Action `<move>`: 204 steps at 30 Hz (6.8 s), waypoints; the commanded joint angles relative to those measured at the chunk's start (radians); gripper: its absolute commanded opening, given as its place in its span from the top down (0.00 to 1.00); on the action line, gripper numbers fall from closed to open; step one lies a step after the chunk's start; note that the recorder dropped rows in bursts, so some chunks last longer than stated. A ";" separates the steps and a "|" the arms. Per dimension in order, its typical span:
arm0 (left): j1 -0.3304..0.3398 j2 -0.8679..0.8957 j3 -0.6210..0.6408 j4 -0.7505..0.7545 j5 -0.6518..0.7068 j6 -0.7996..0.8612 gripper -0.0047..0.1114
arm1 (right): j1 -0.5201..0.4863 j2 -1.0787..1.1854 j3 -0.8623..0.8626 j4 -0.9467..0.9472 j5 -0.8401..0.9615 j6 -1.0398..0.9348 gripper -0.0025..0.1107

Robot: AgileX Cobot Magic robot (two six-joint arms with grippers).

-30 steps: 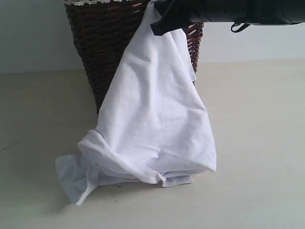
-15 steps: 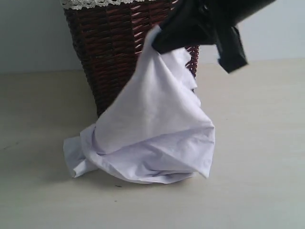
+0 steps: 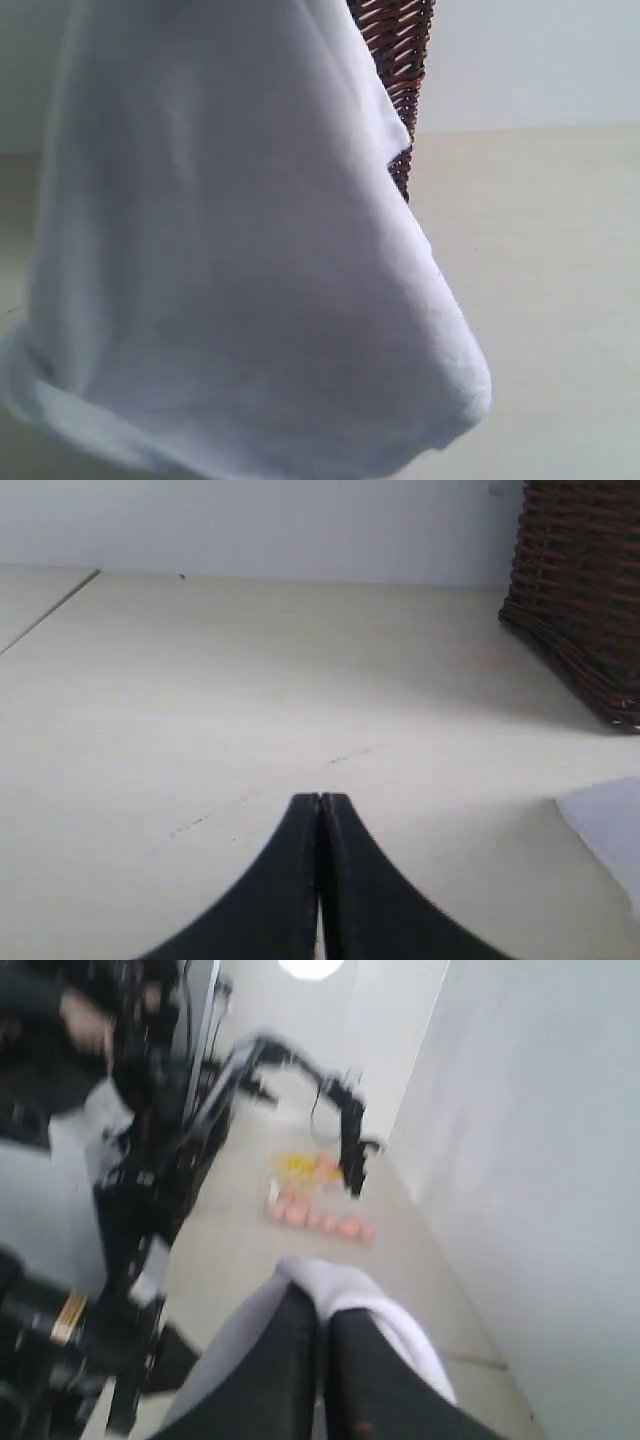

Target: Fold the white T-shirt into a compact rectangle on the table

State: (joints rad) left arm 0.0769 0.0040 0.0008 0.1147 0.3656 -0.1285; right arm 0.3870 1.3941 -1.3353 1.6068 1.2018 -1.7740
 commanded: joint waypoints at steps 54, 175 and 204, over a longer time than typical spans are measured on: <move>0.004 -0.004 -0.001 0.002 -0.007 0.001 0.96 | 0.177 -0.076 0.732 -0.853 -0.190 -0.337 0.39; 0.004 -0.004 -0.001 0.002 -0.007 0.001 0.96 | -0.003 0.659 0.212 -0.712 -0.623 -0.118 0.48; 0.004 -0.004 -0.001 0.002 -0.007 0.001 0.96 | -0.088 0.281 0.212 0.058 -0.175 -0.281 0.98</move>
State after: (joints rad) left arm 0.0769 0.0040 0.0008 0.1147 0.3656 -0.1285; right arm 0.3254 1.7019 -1.1226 1.5676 1.0186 -2.0502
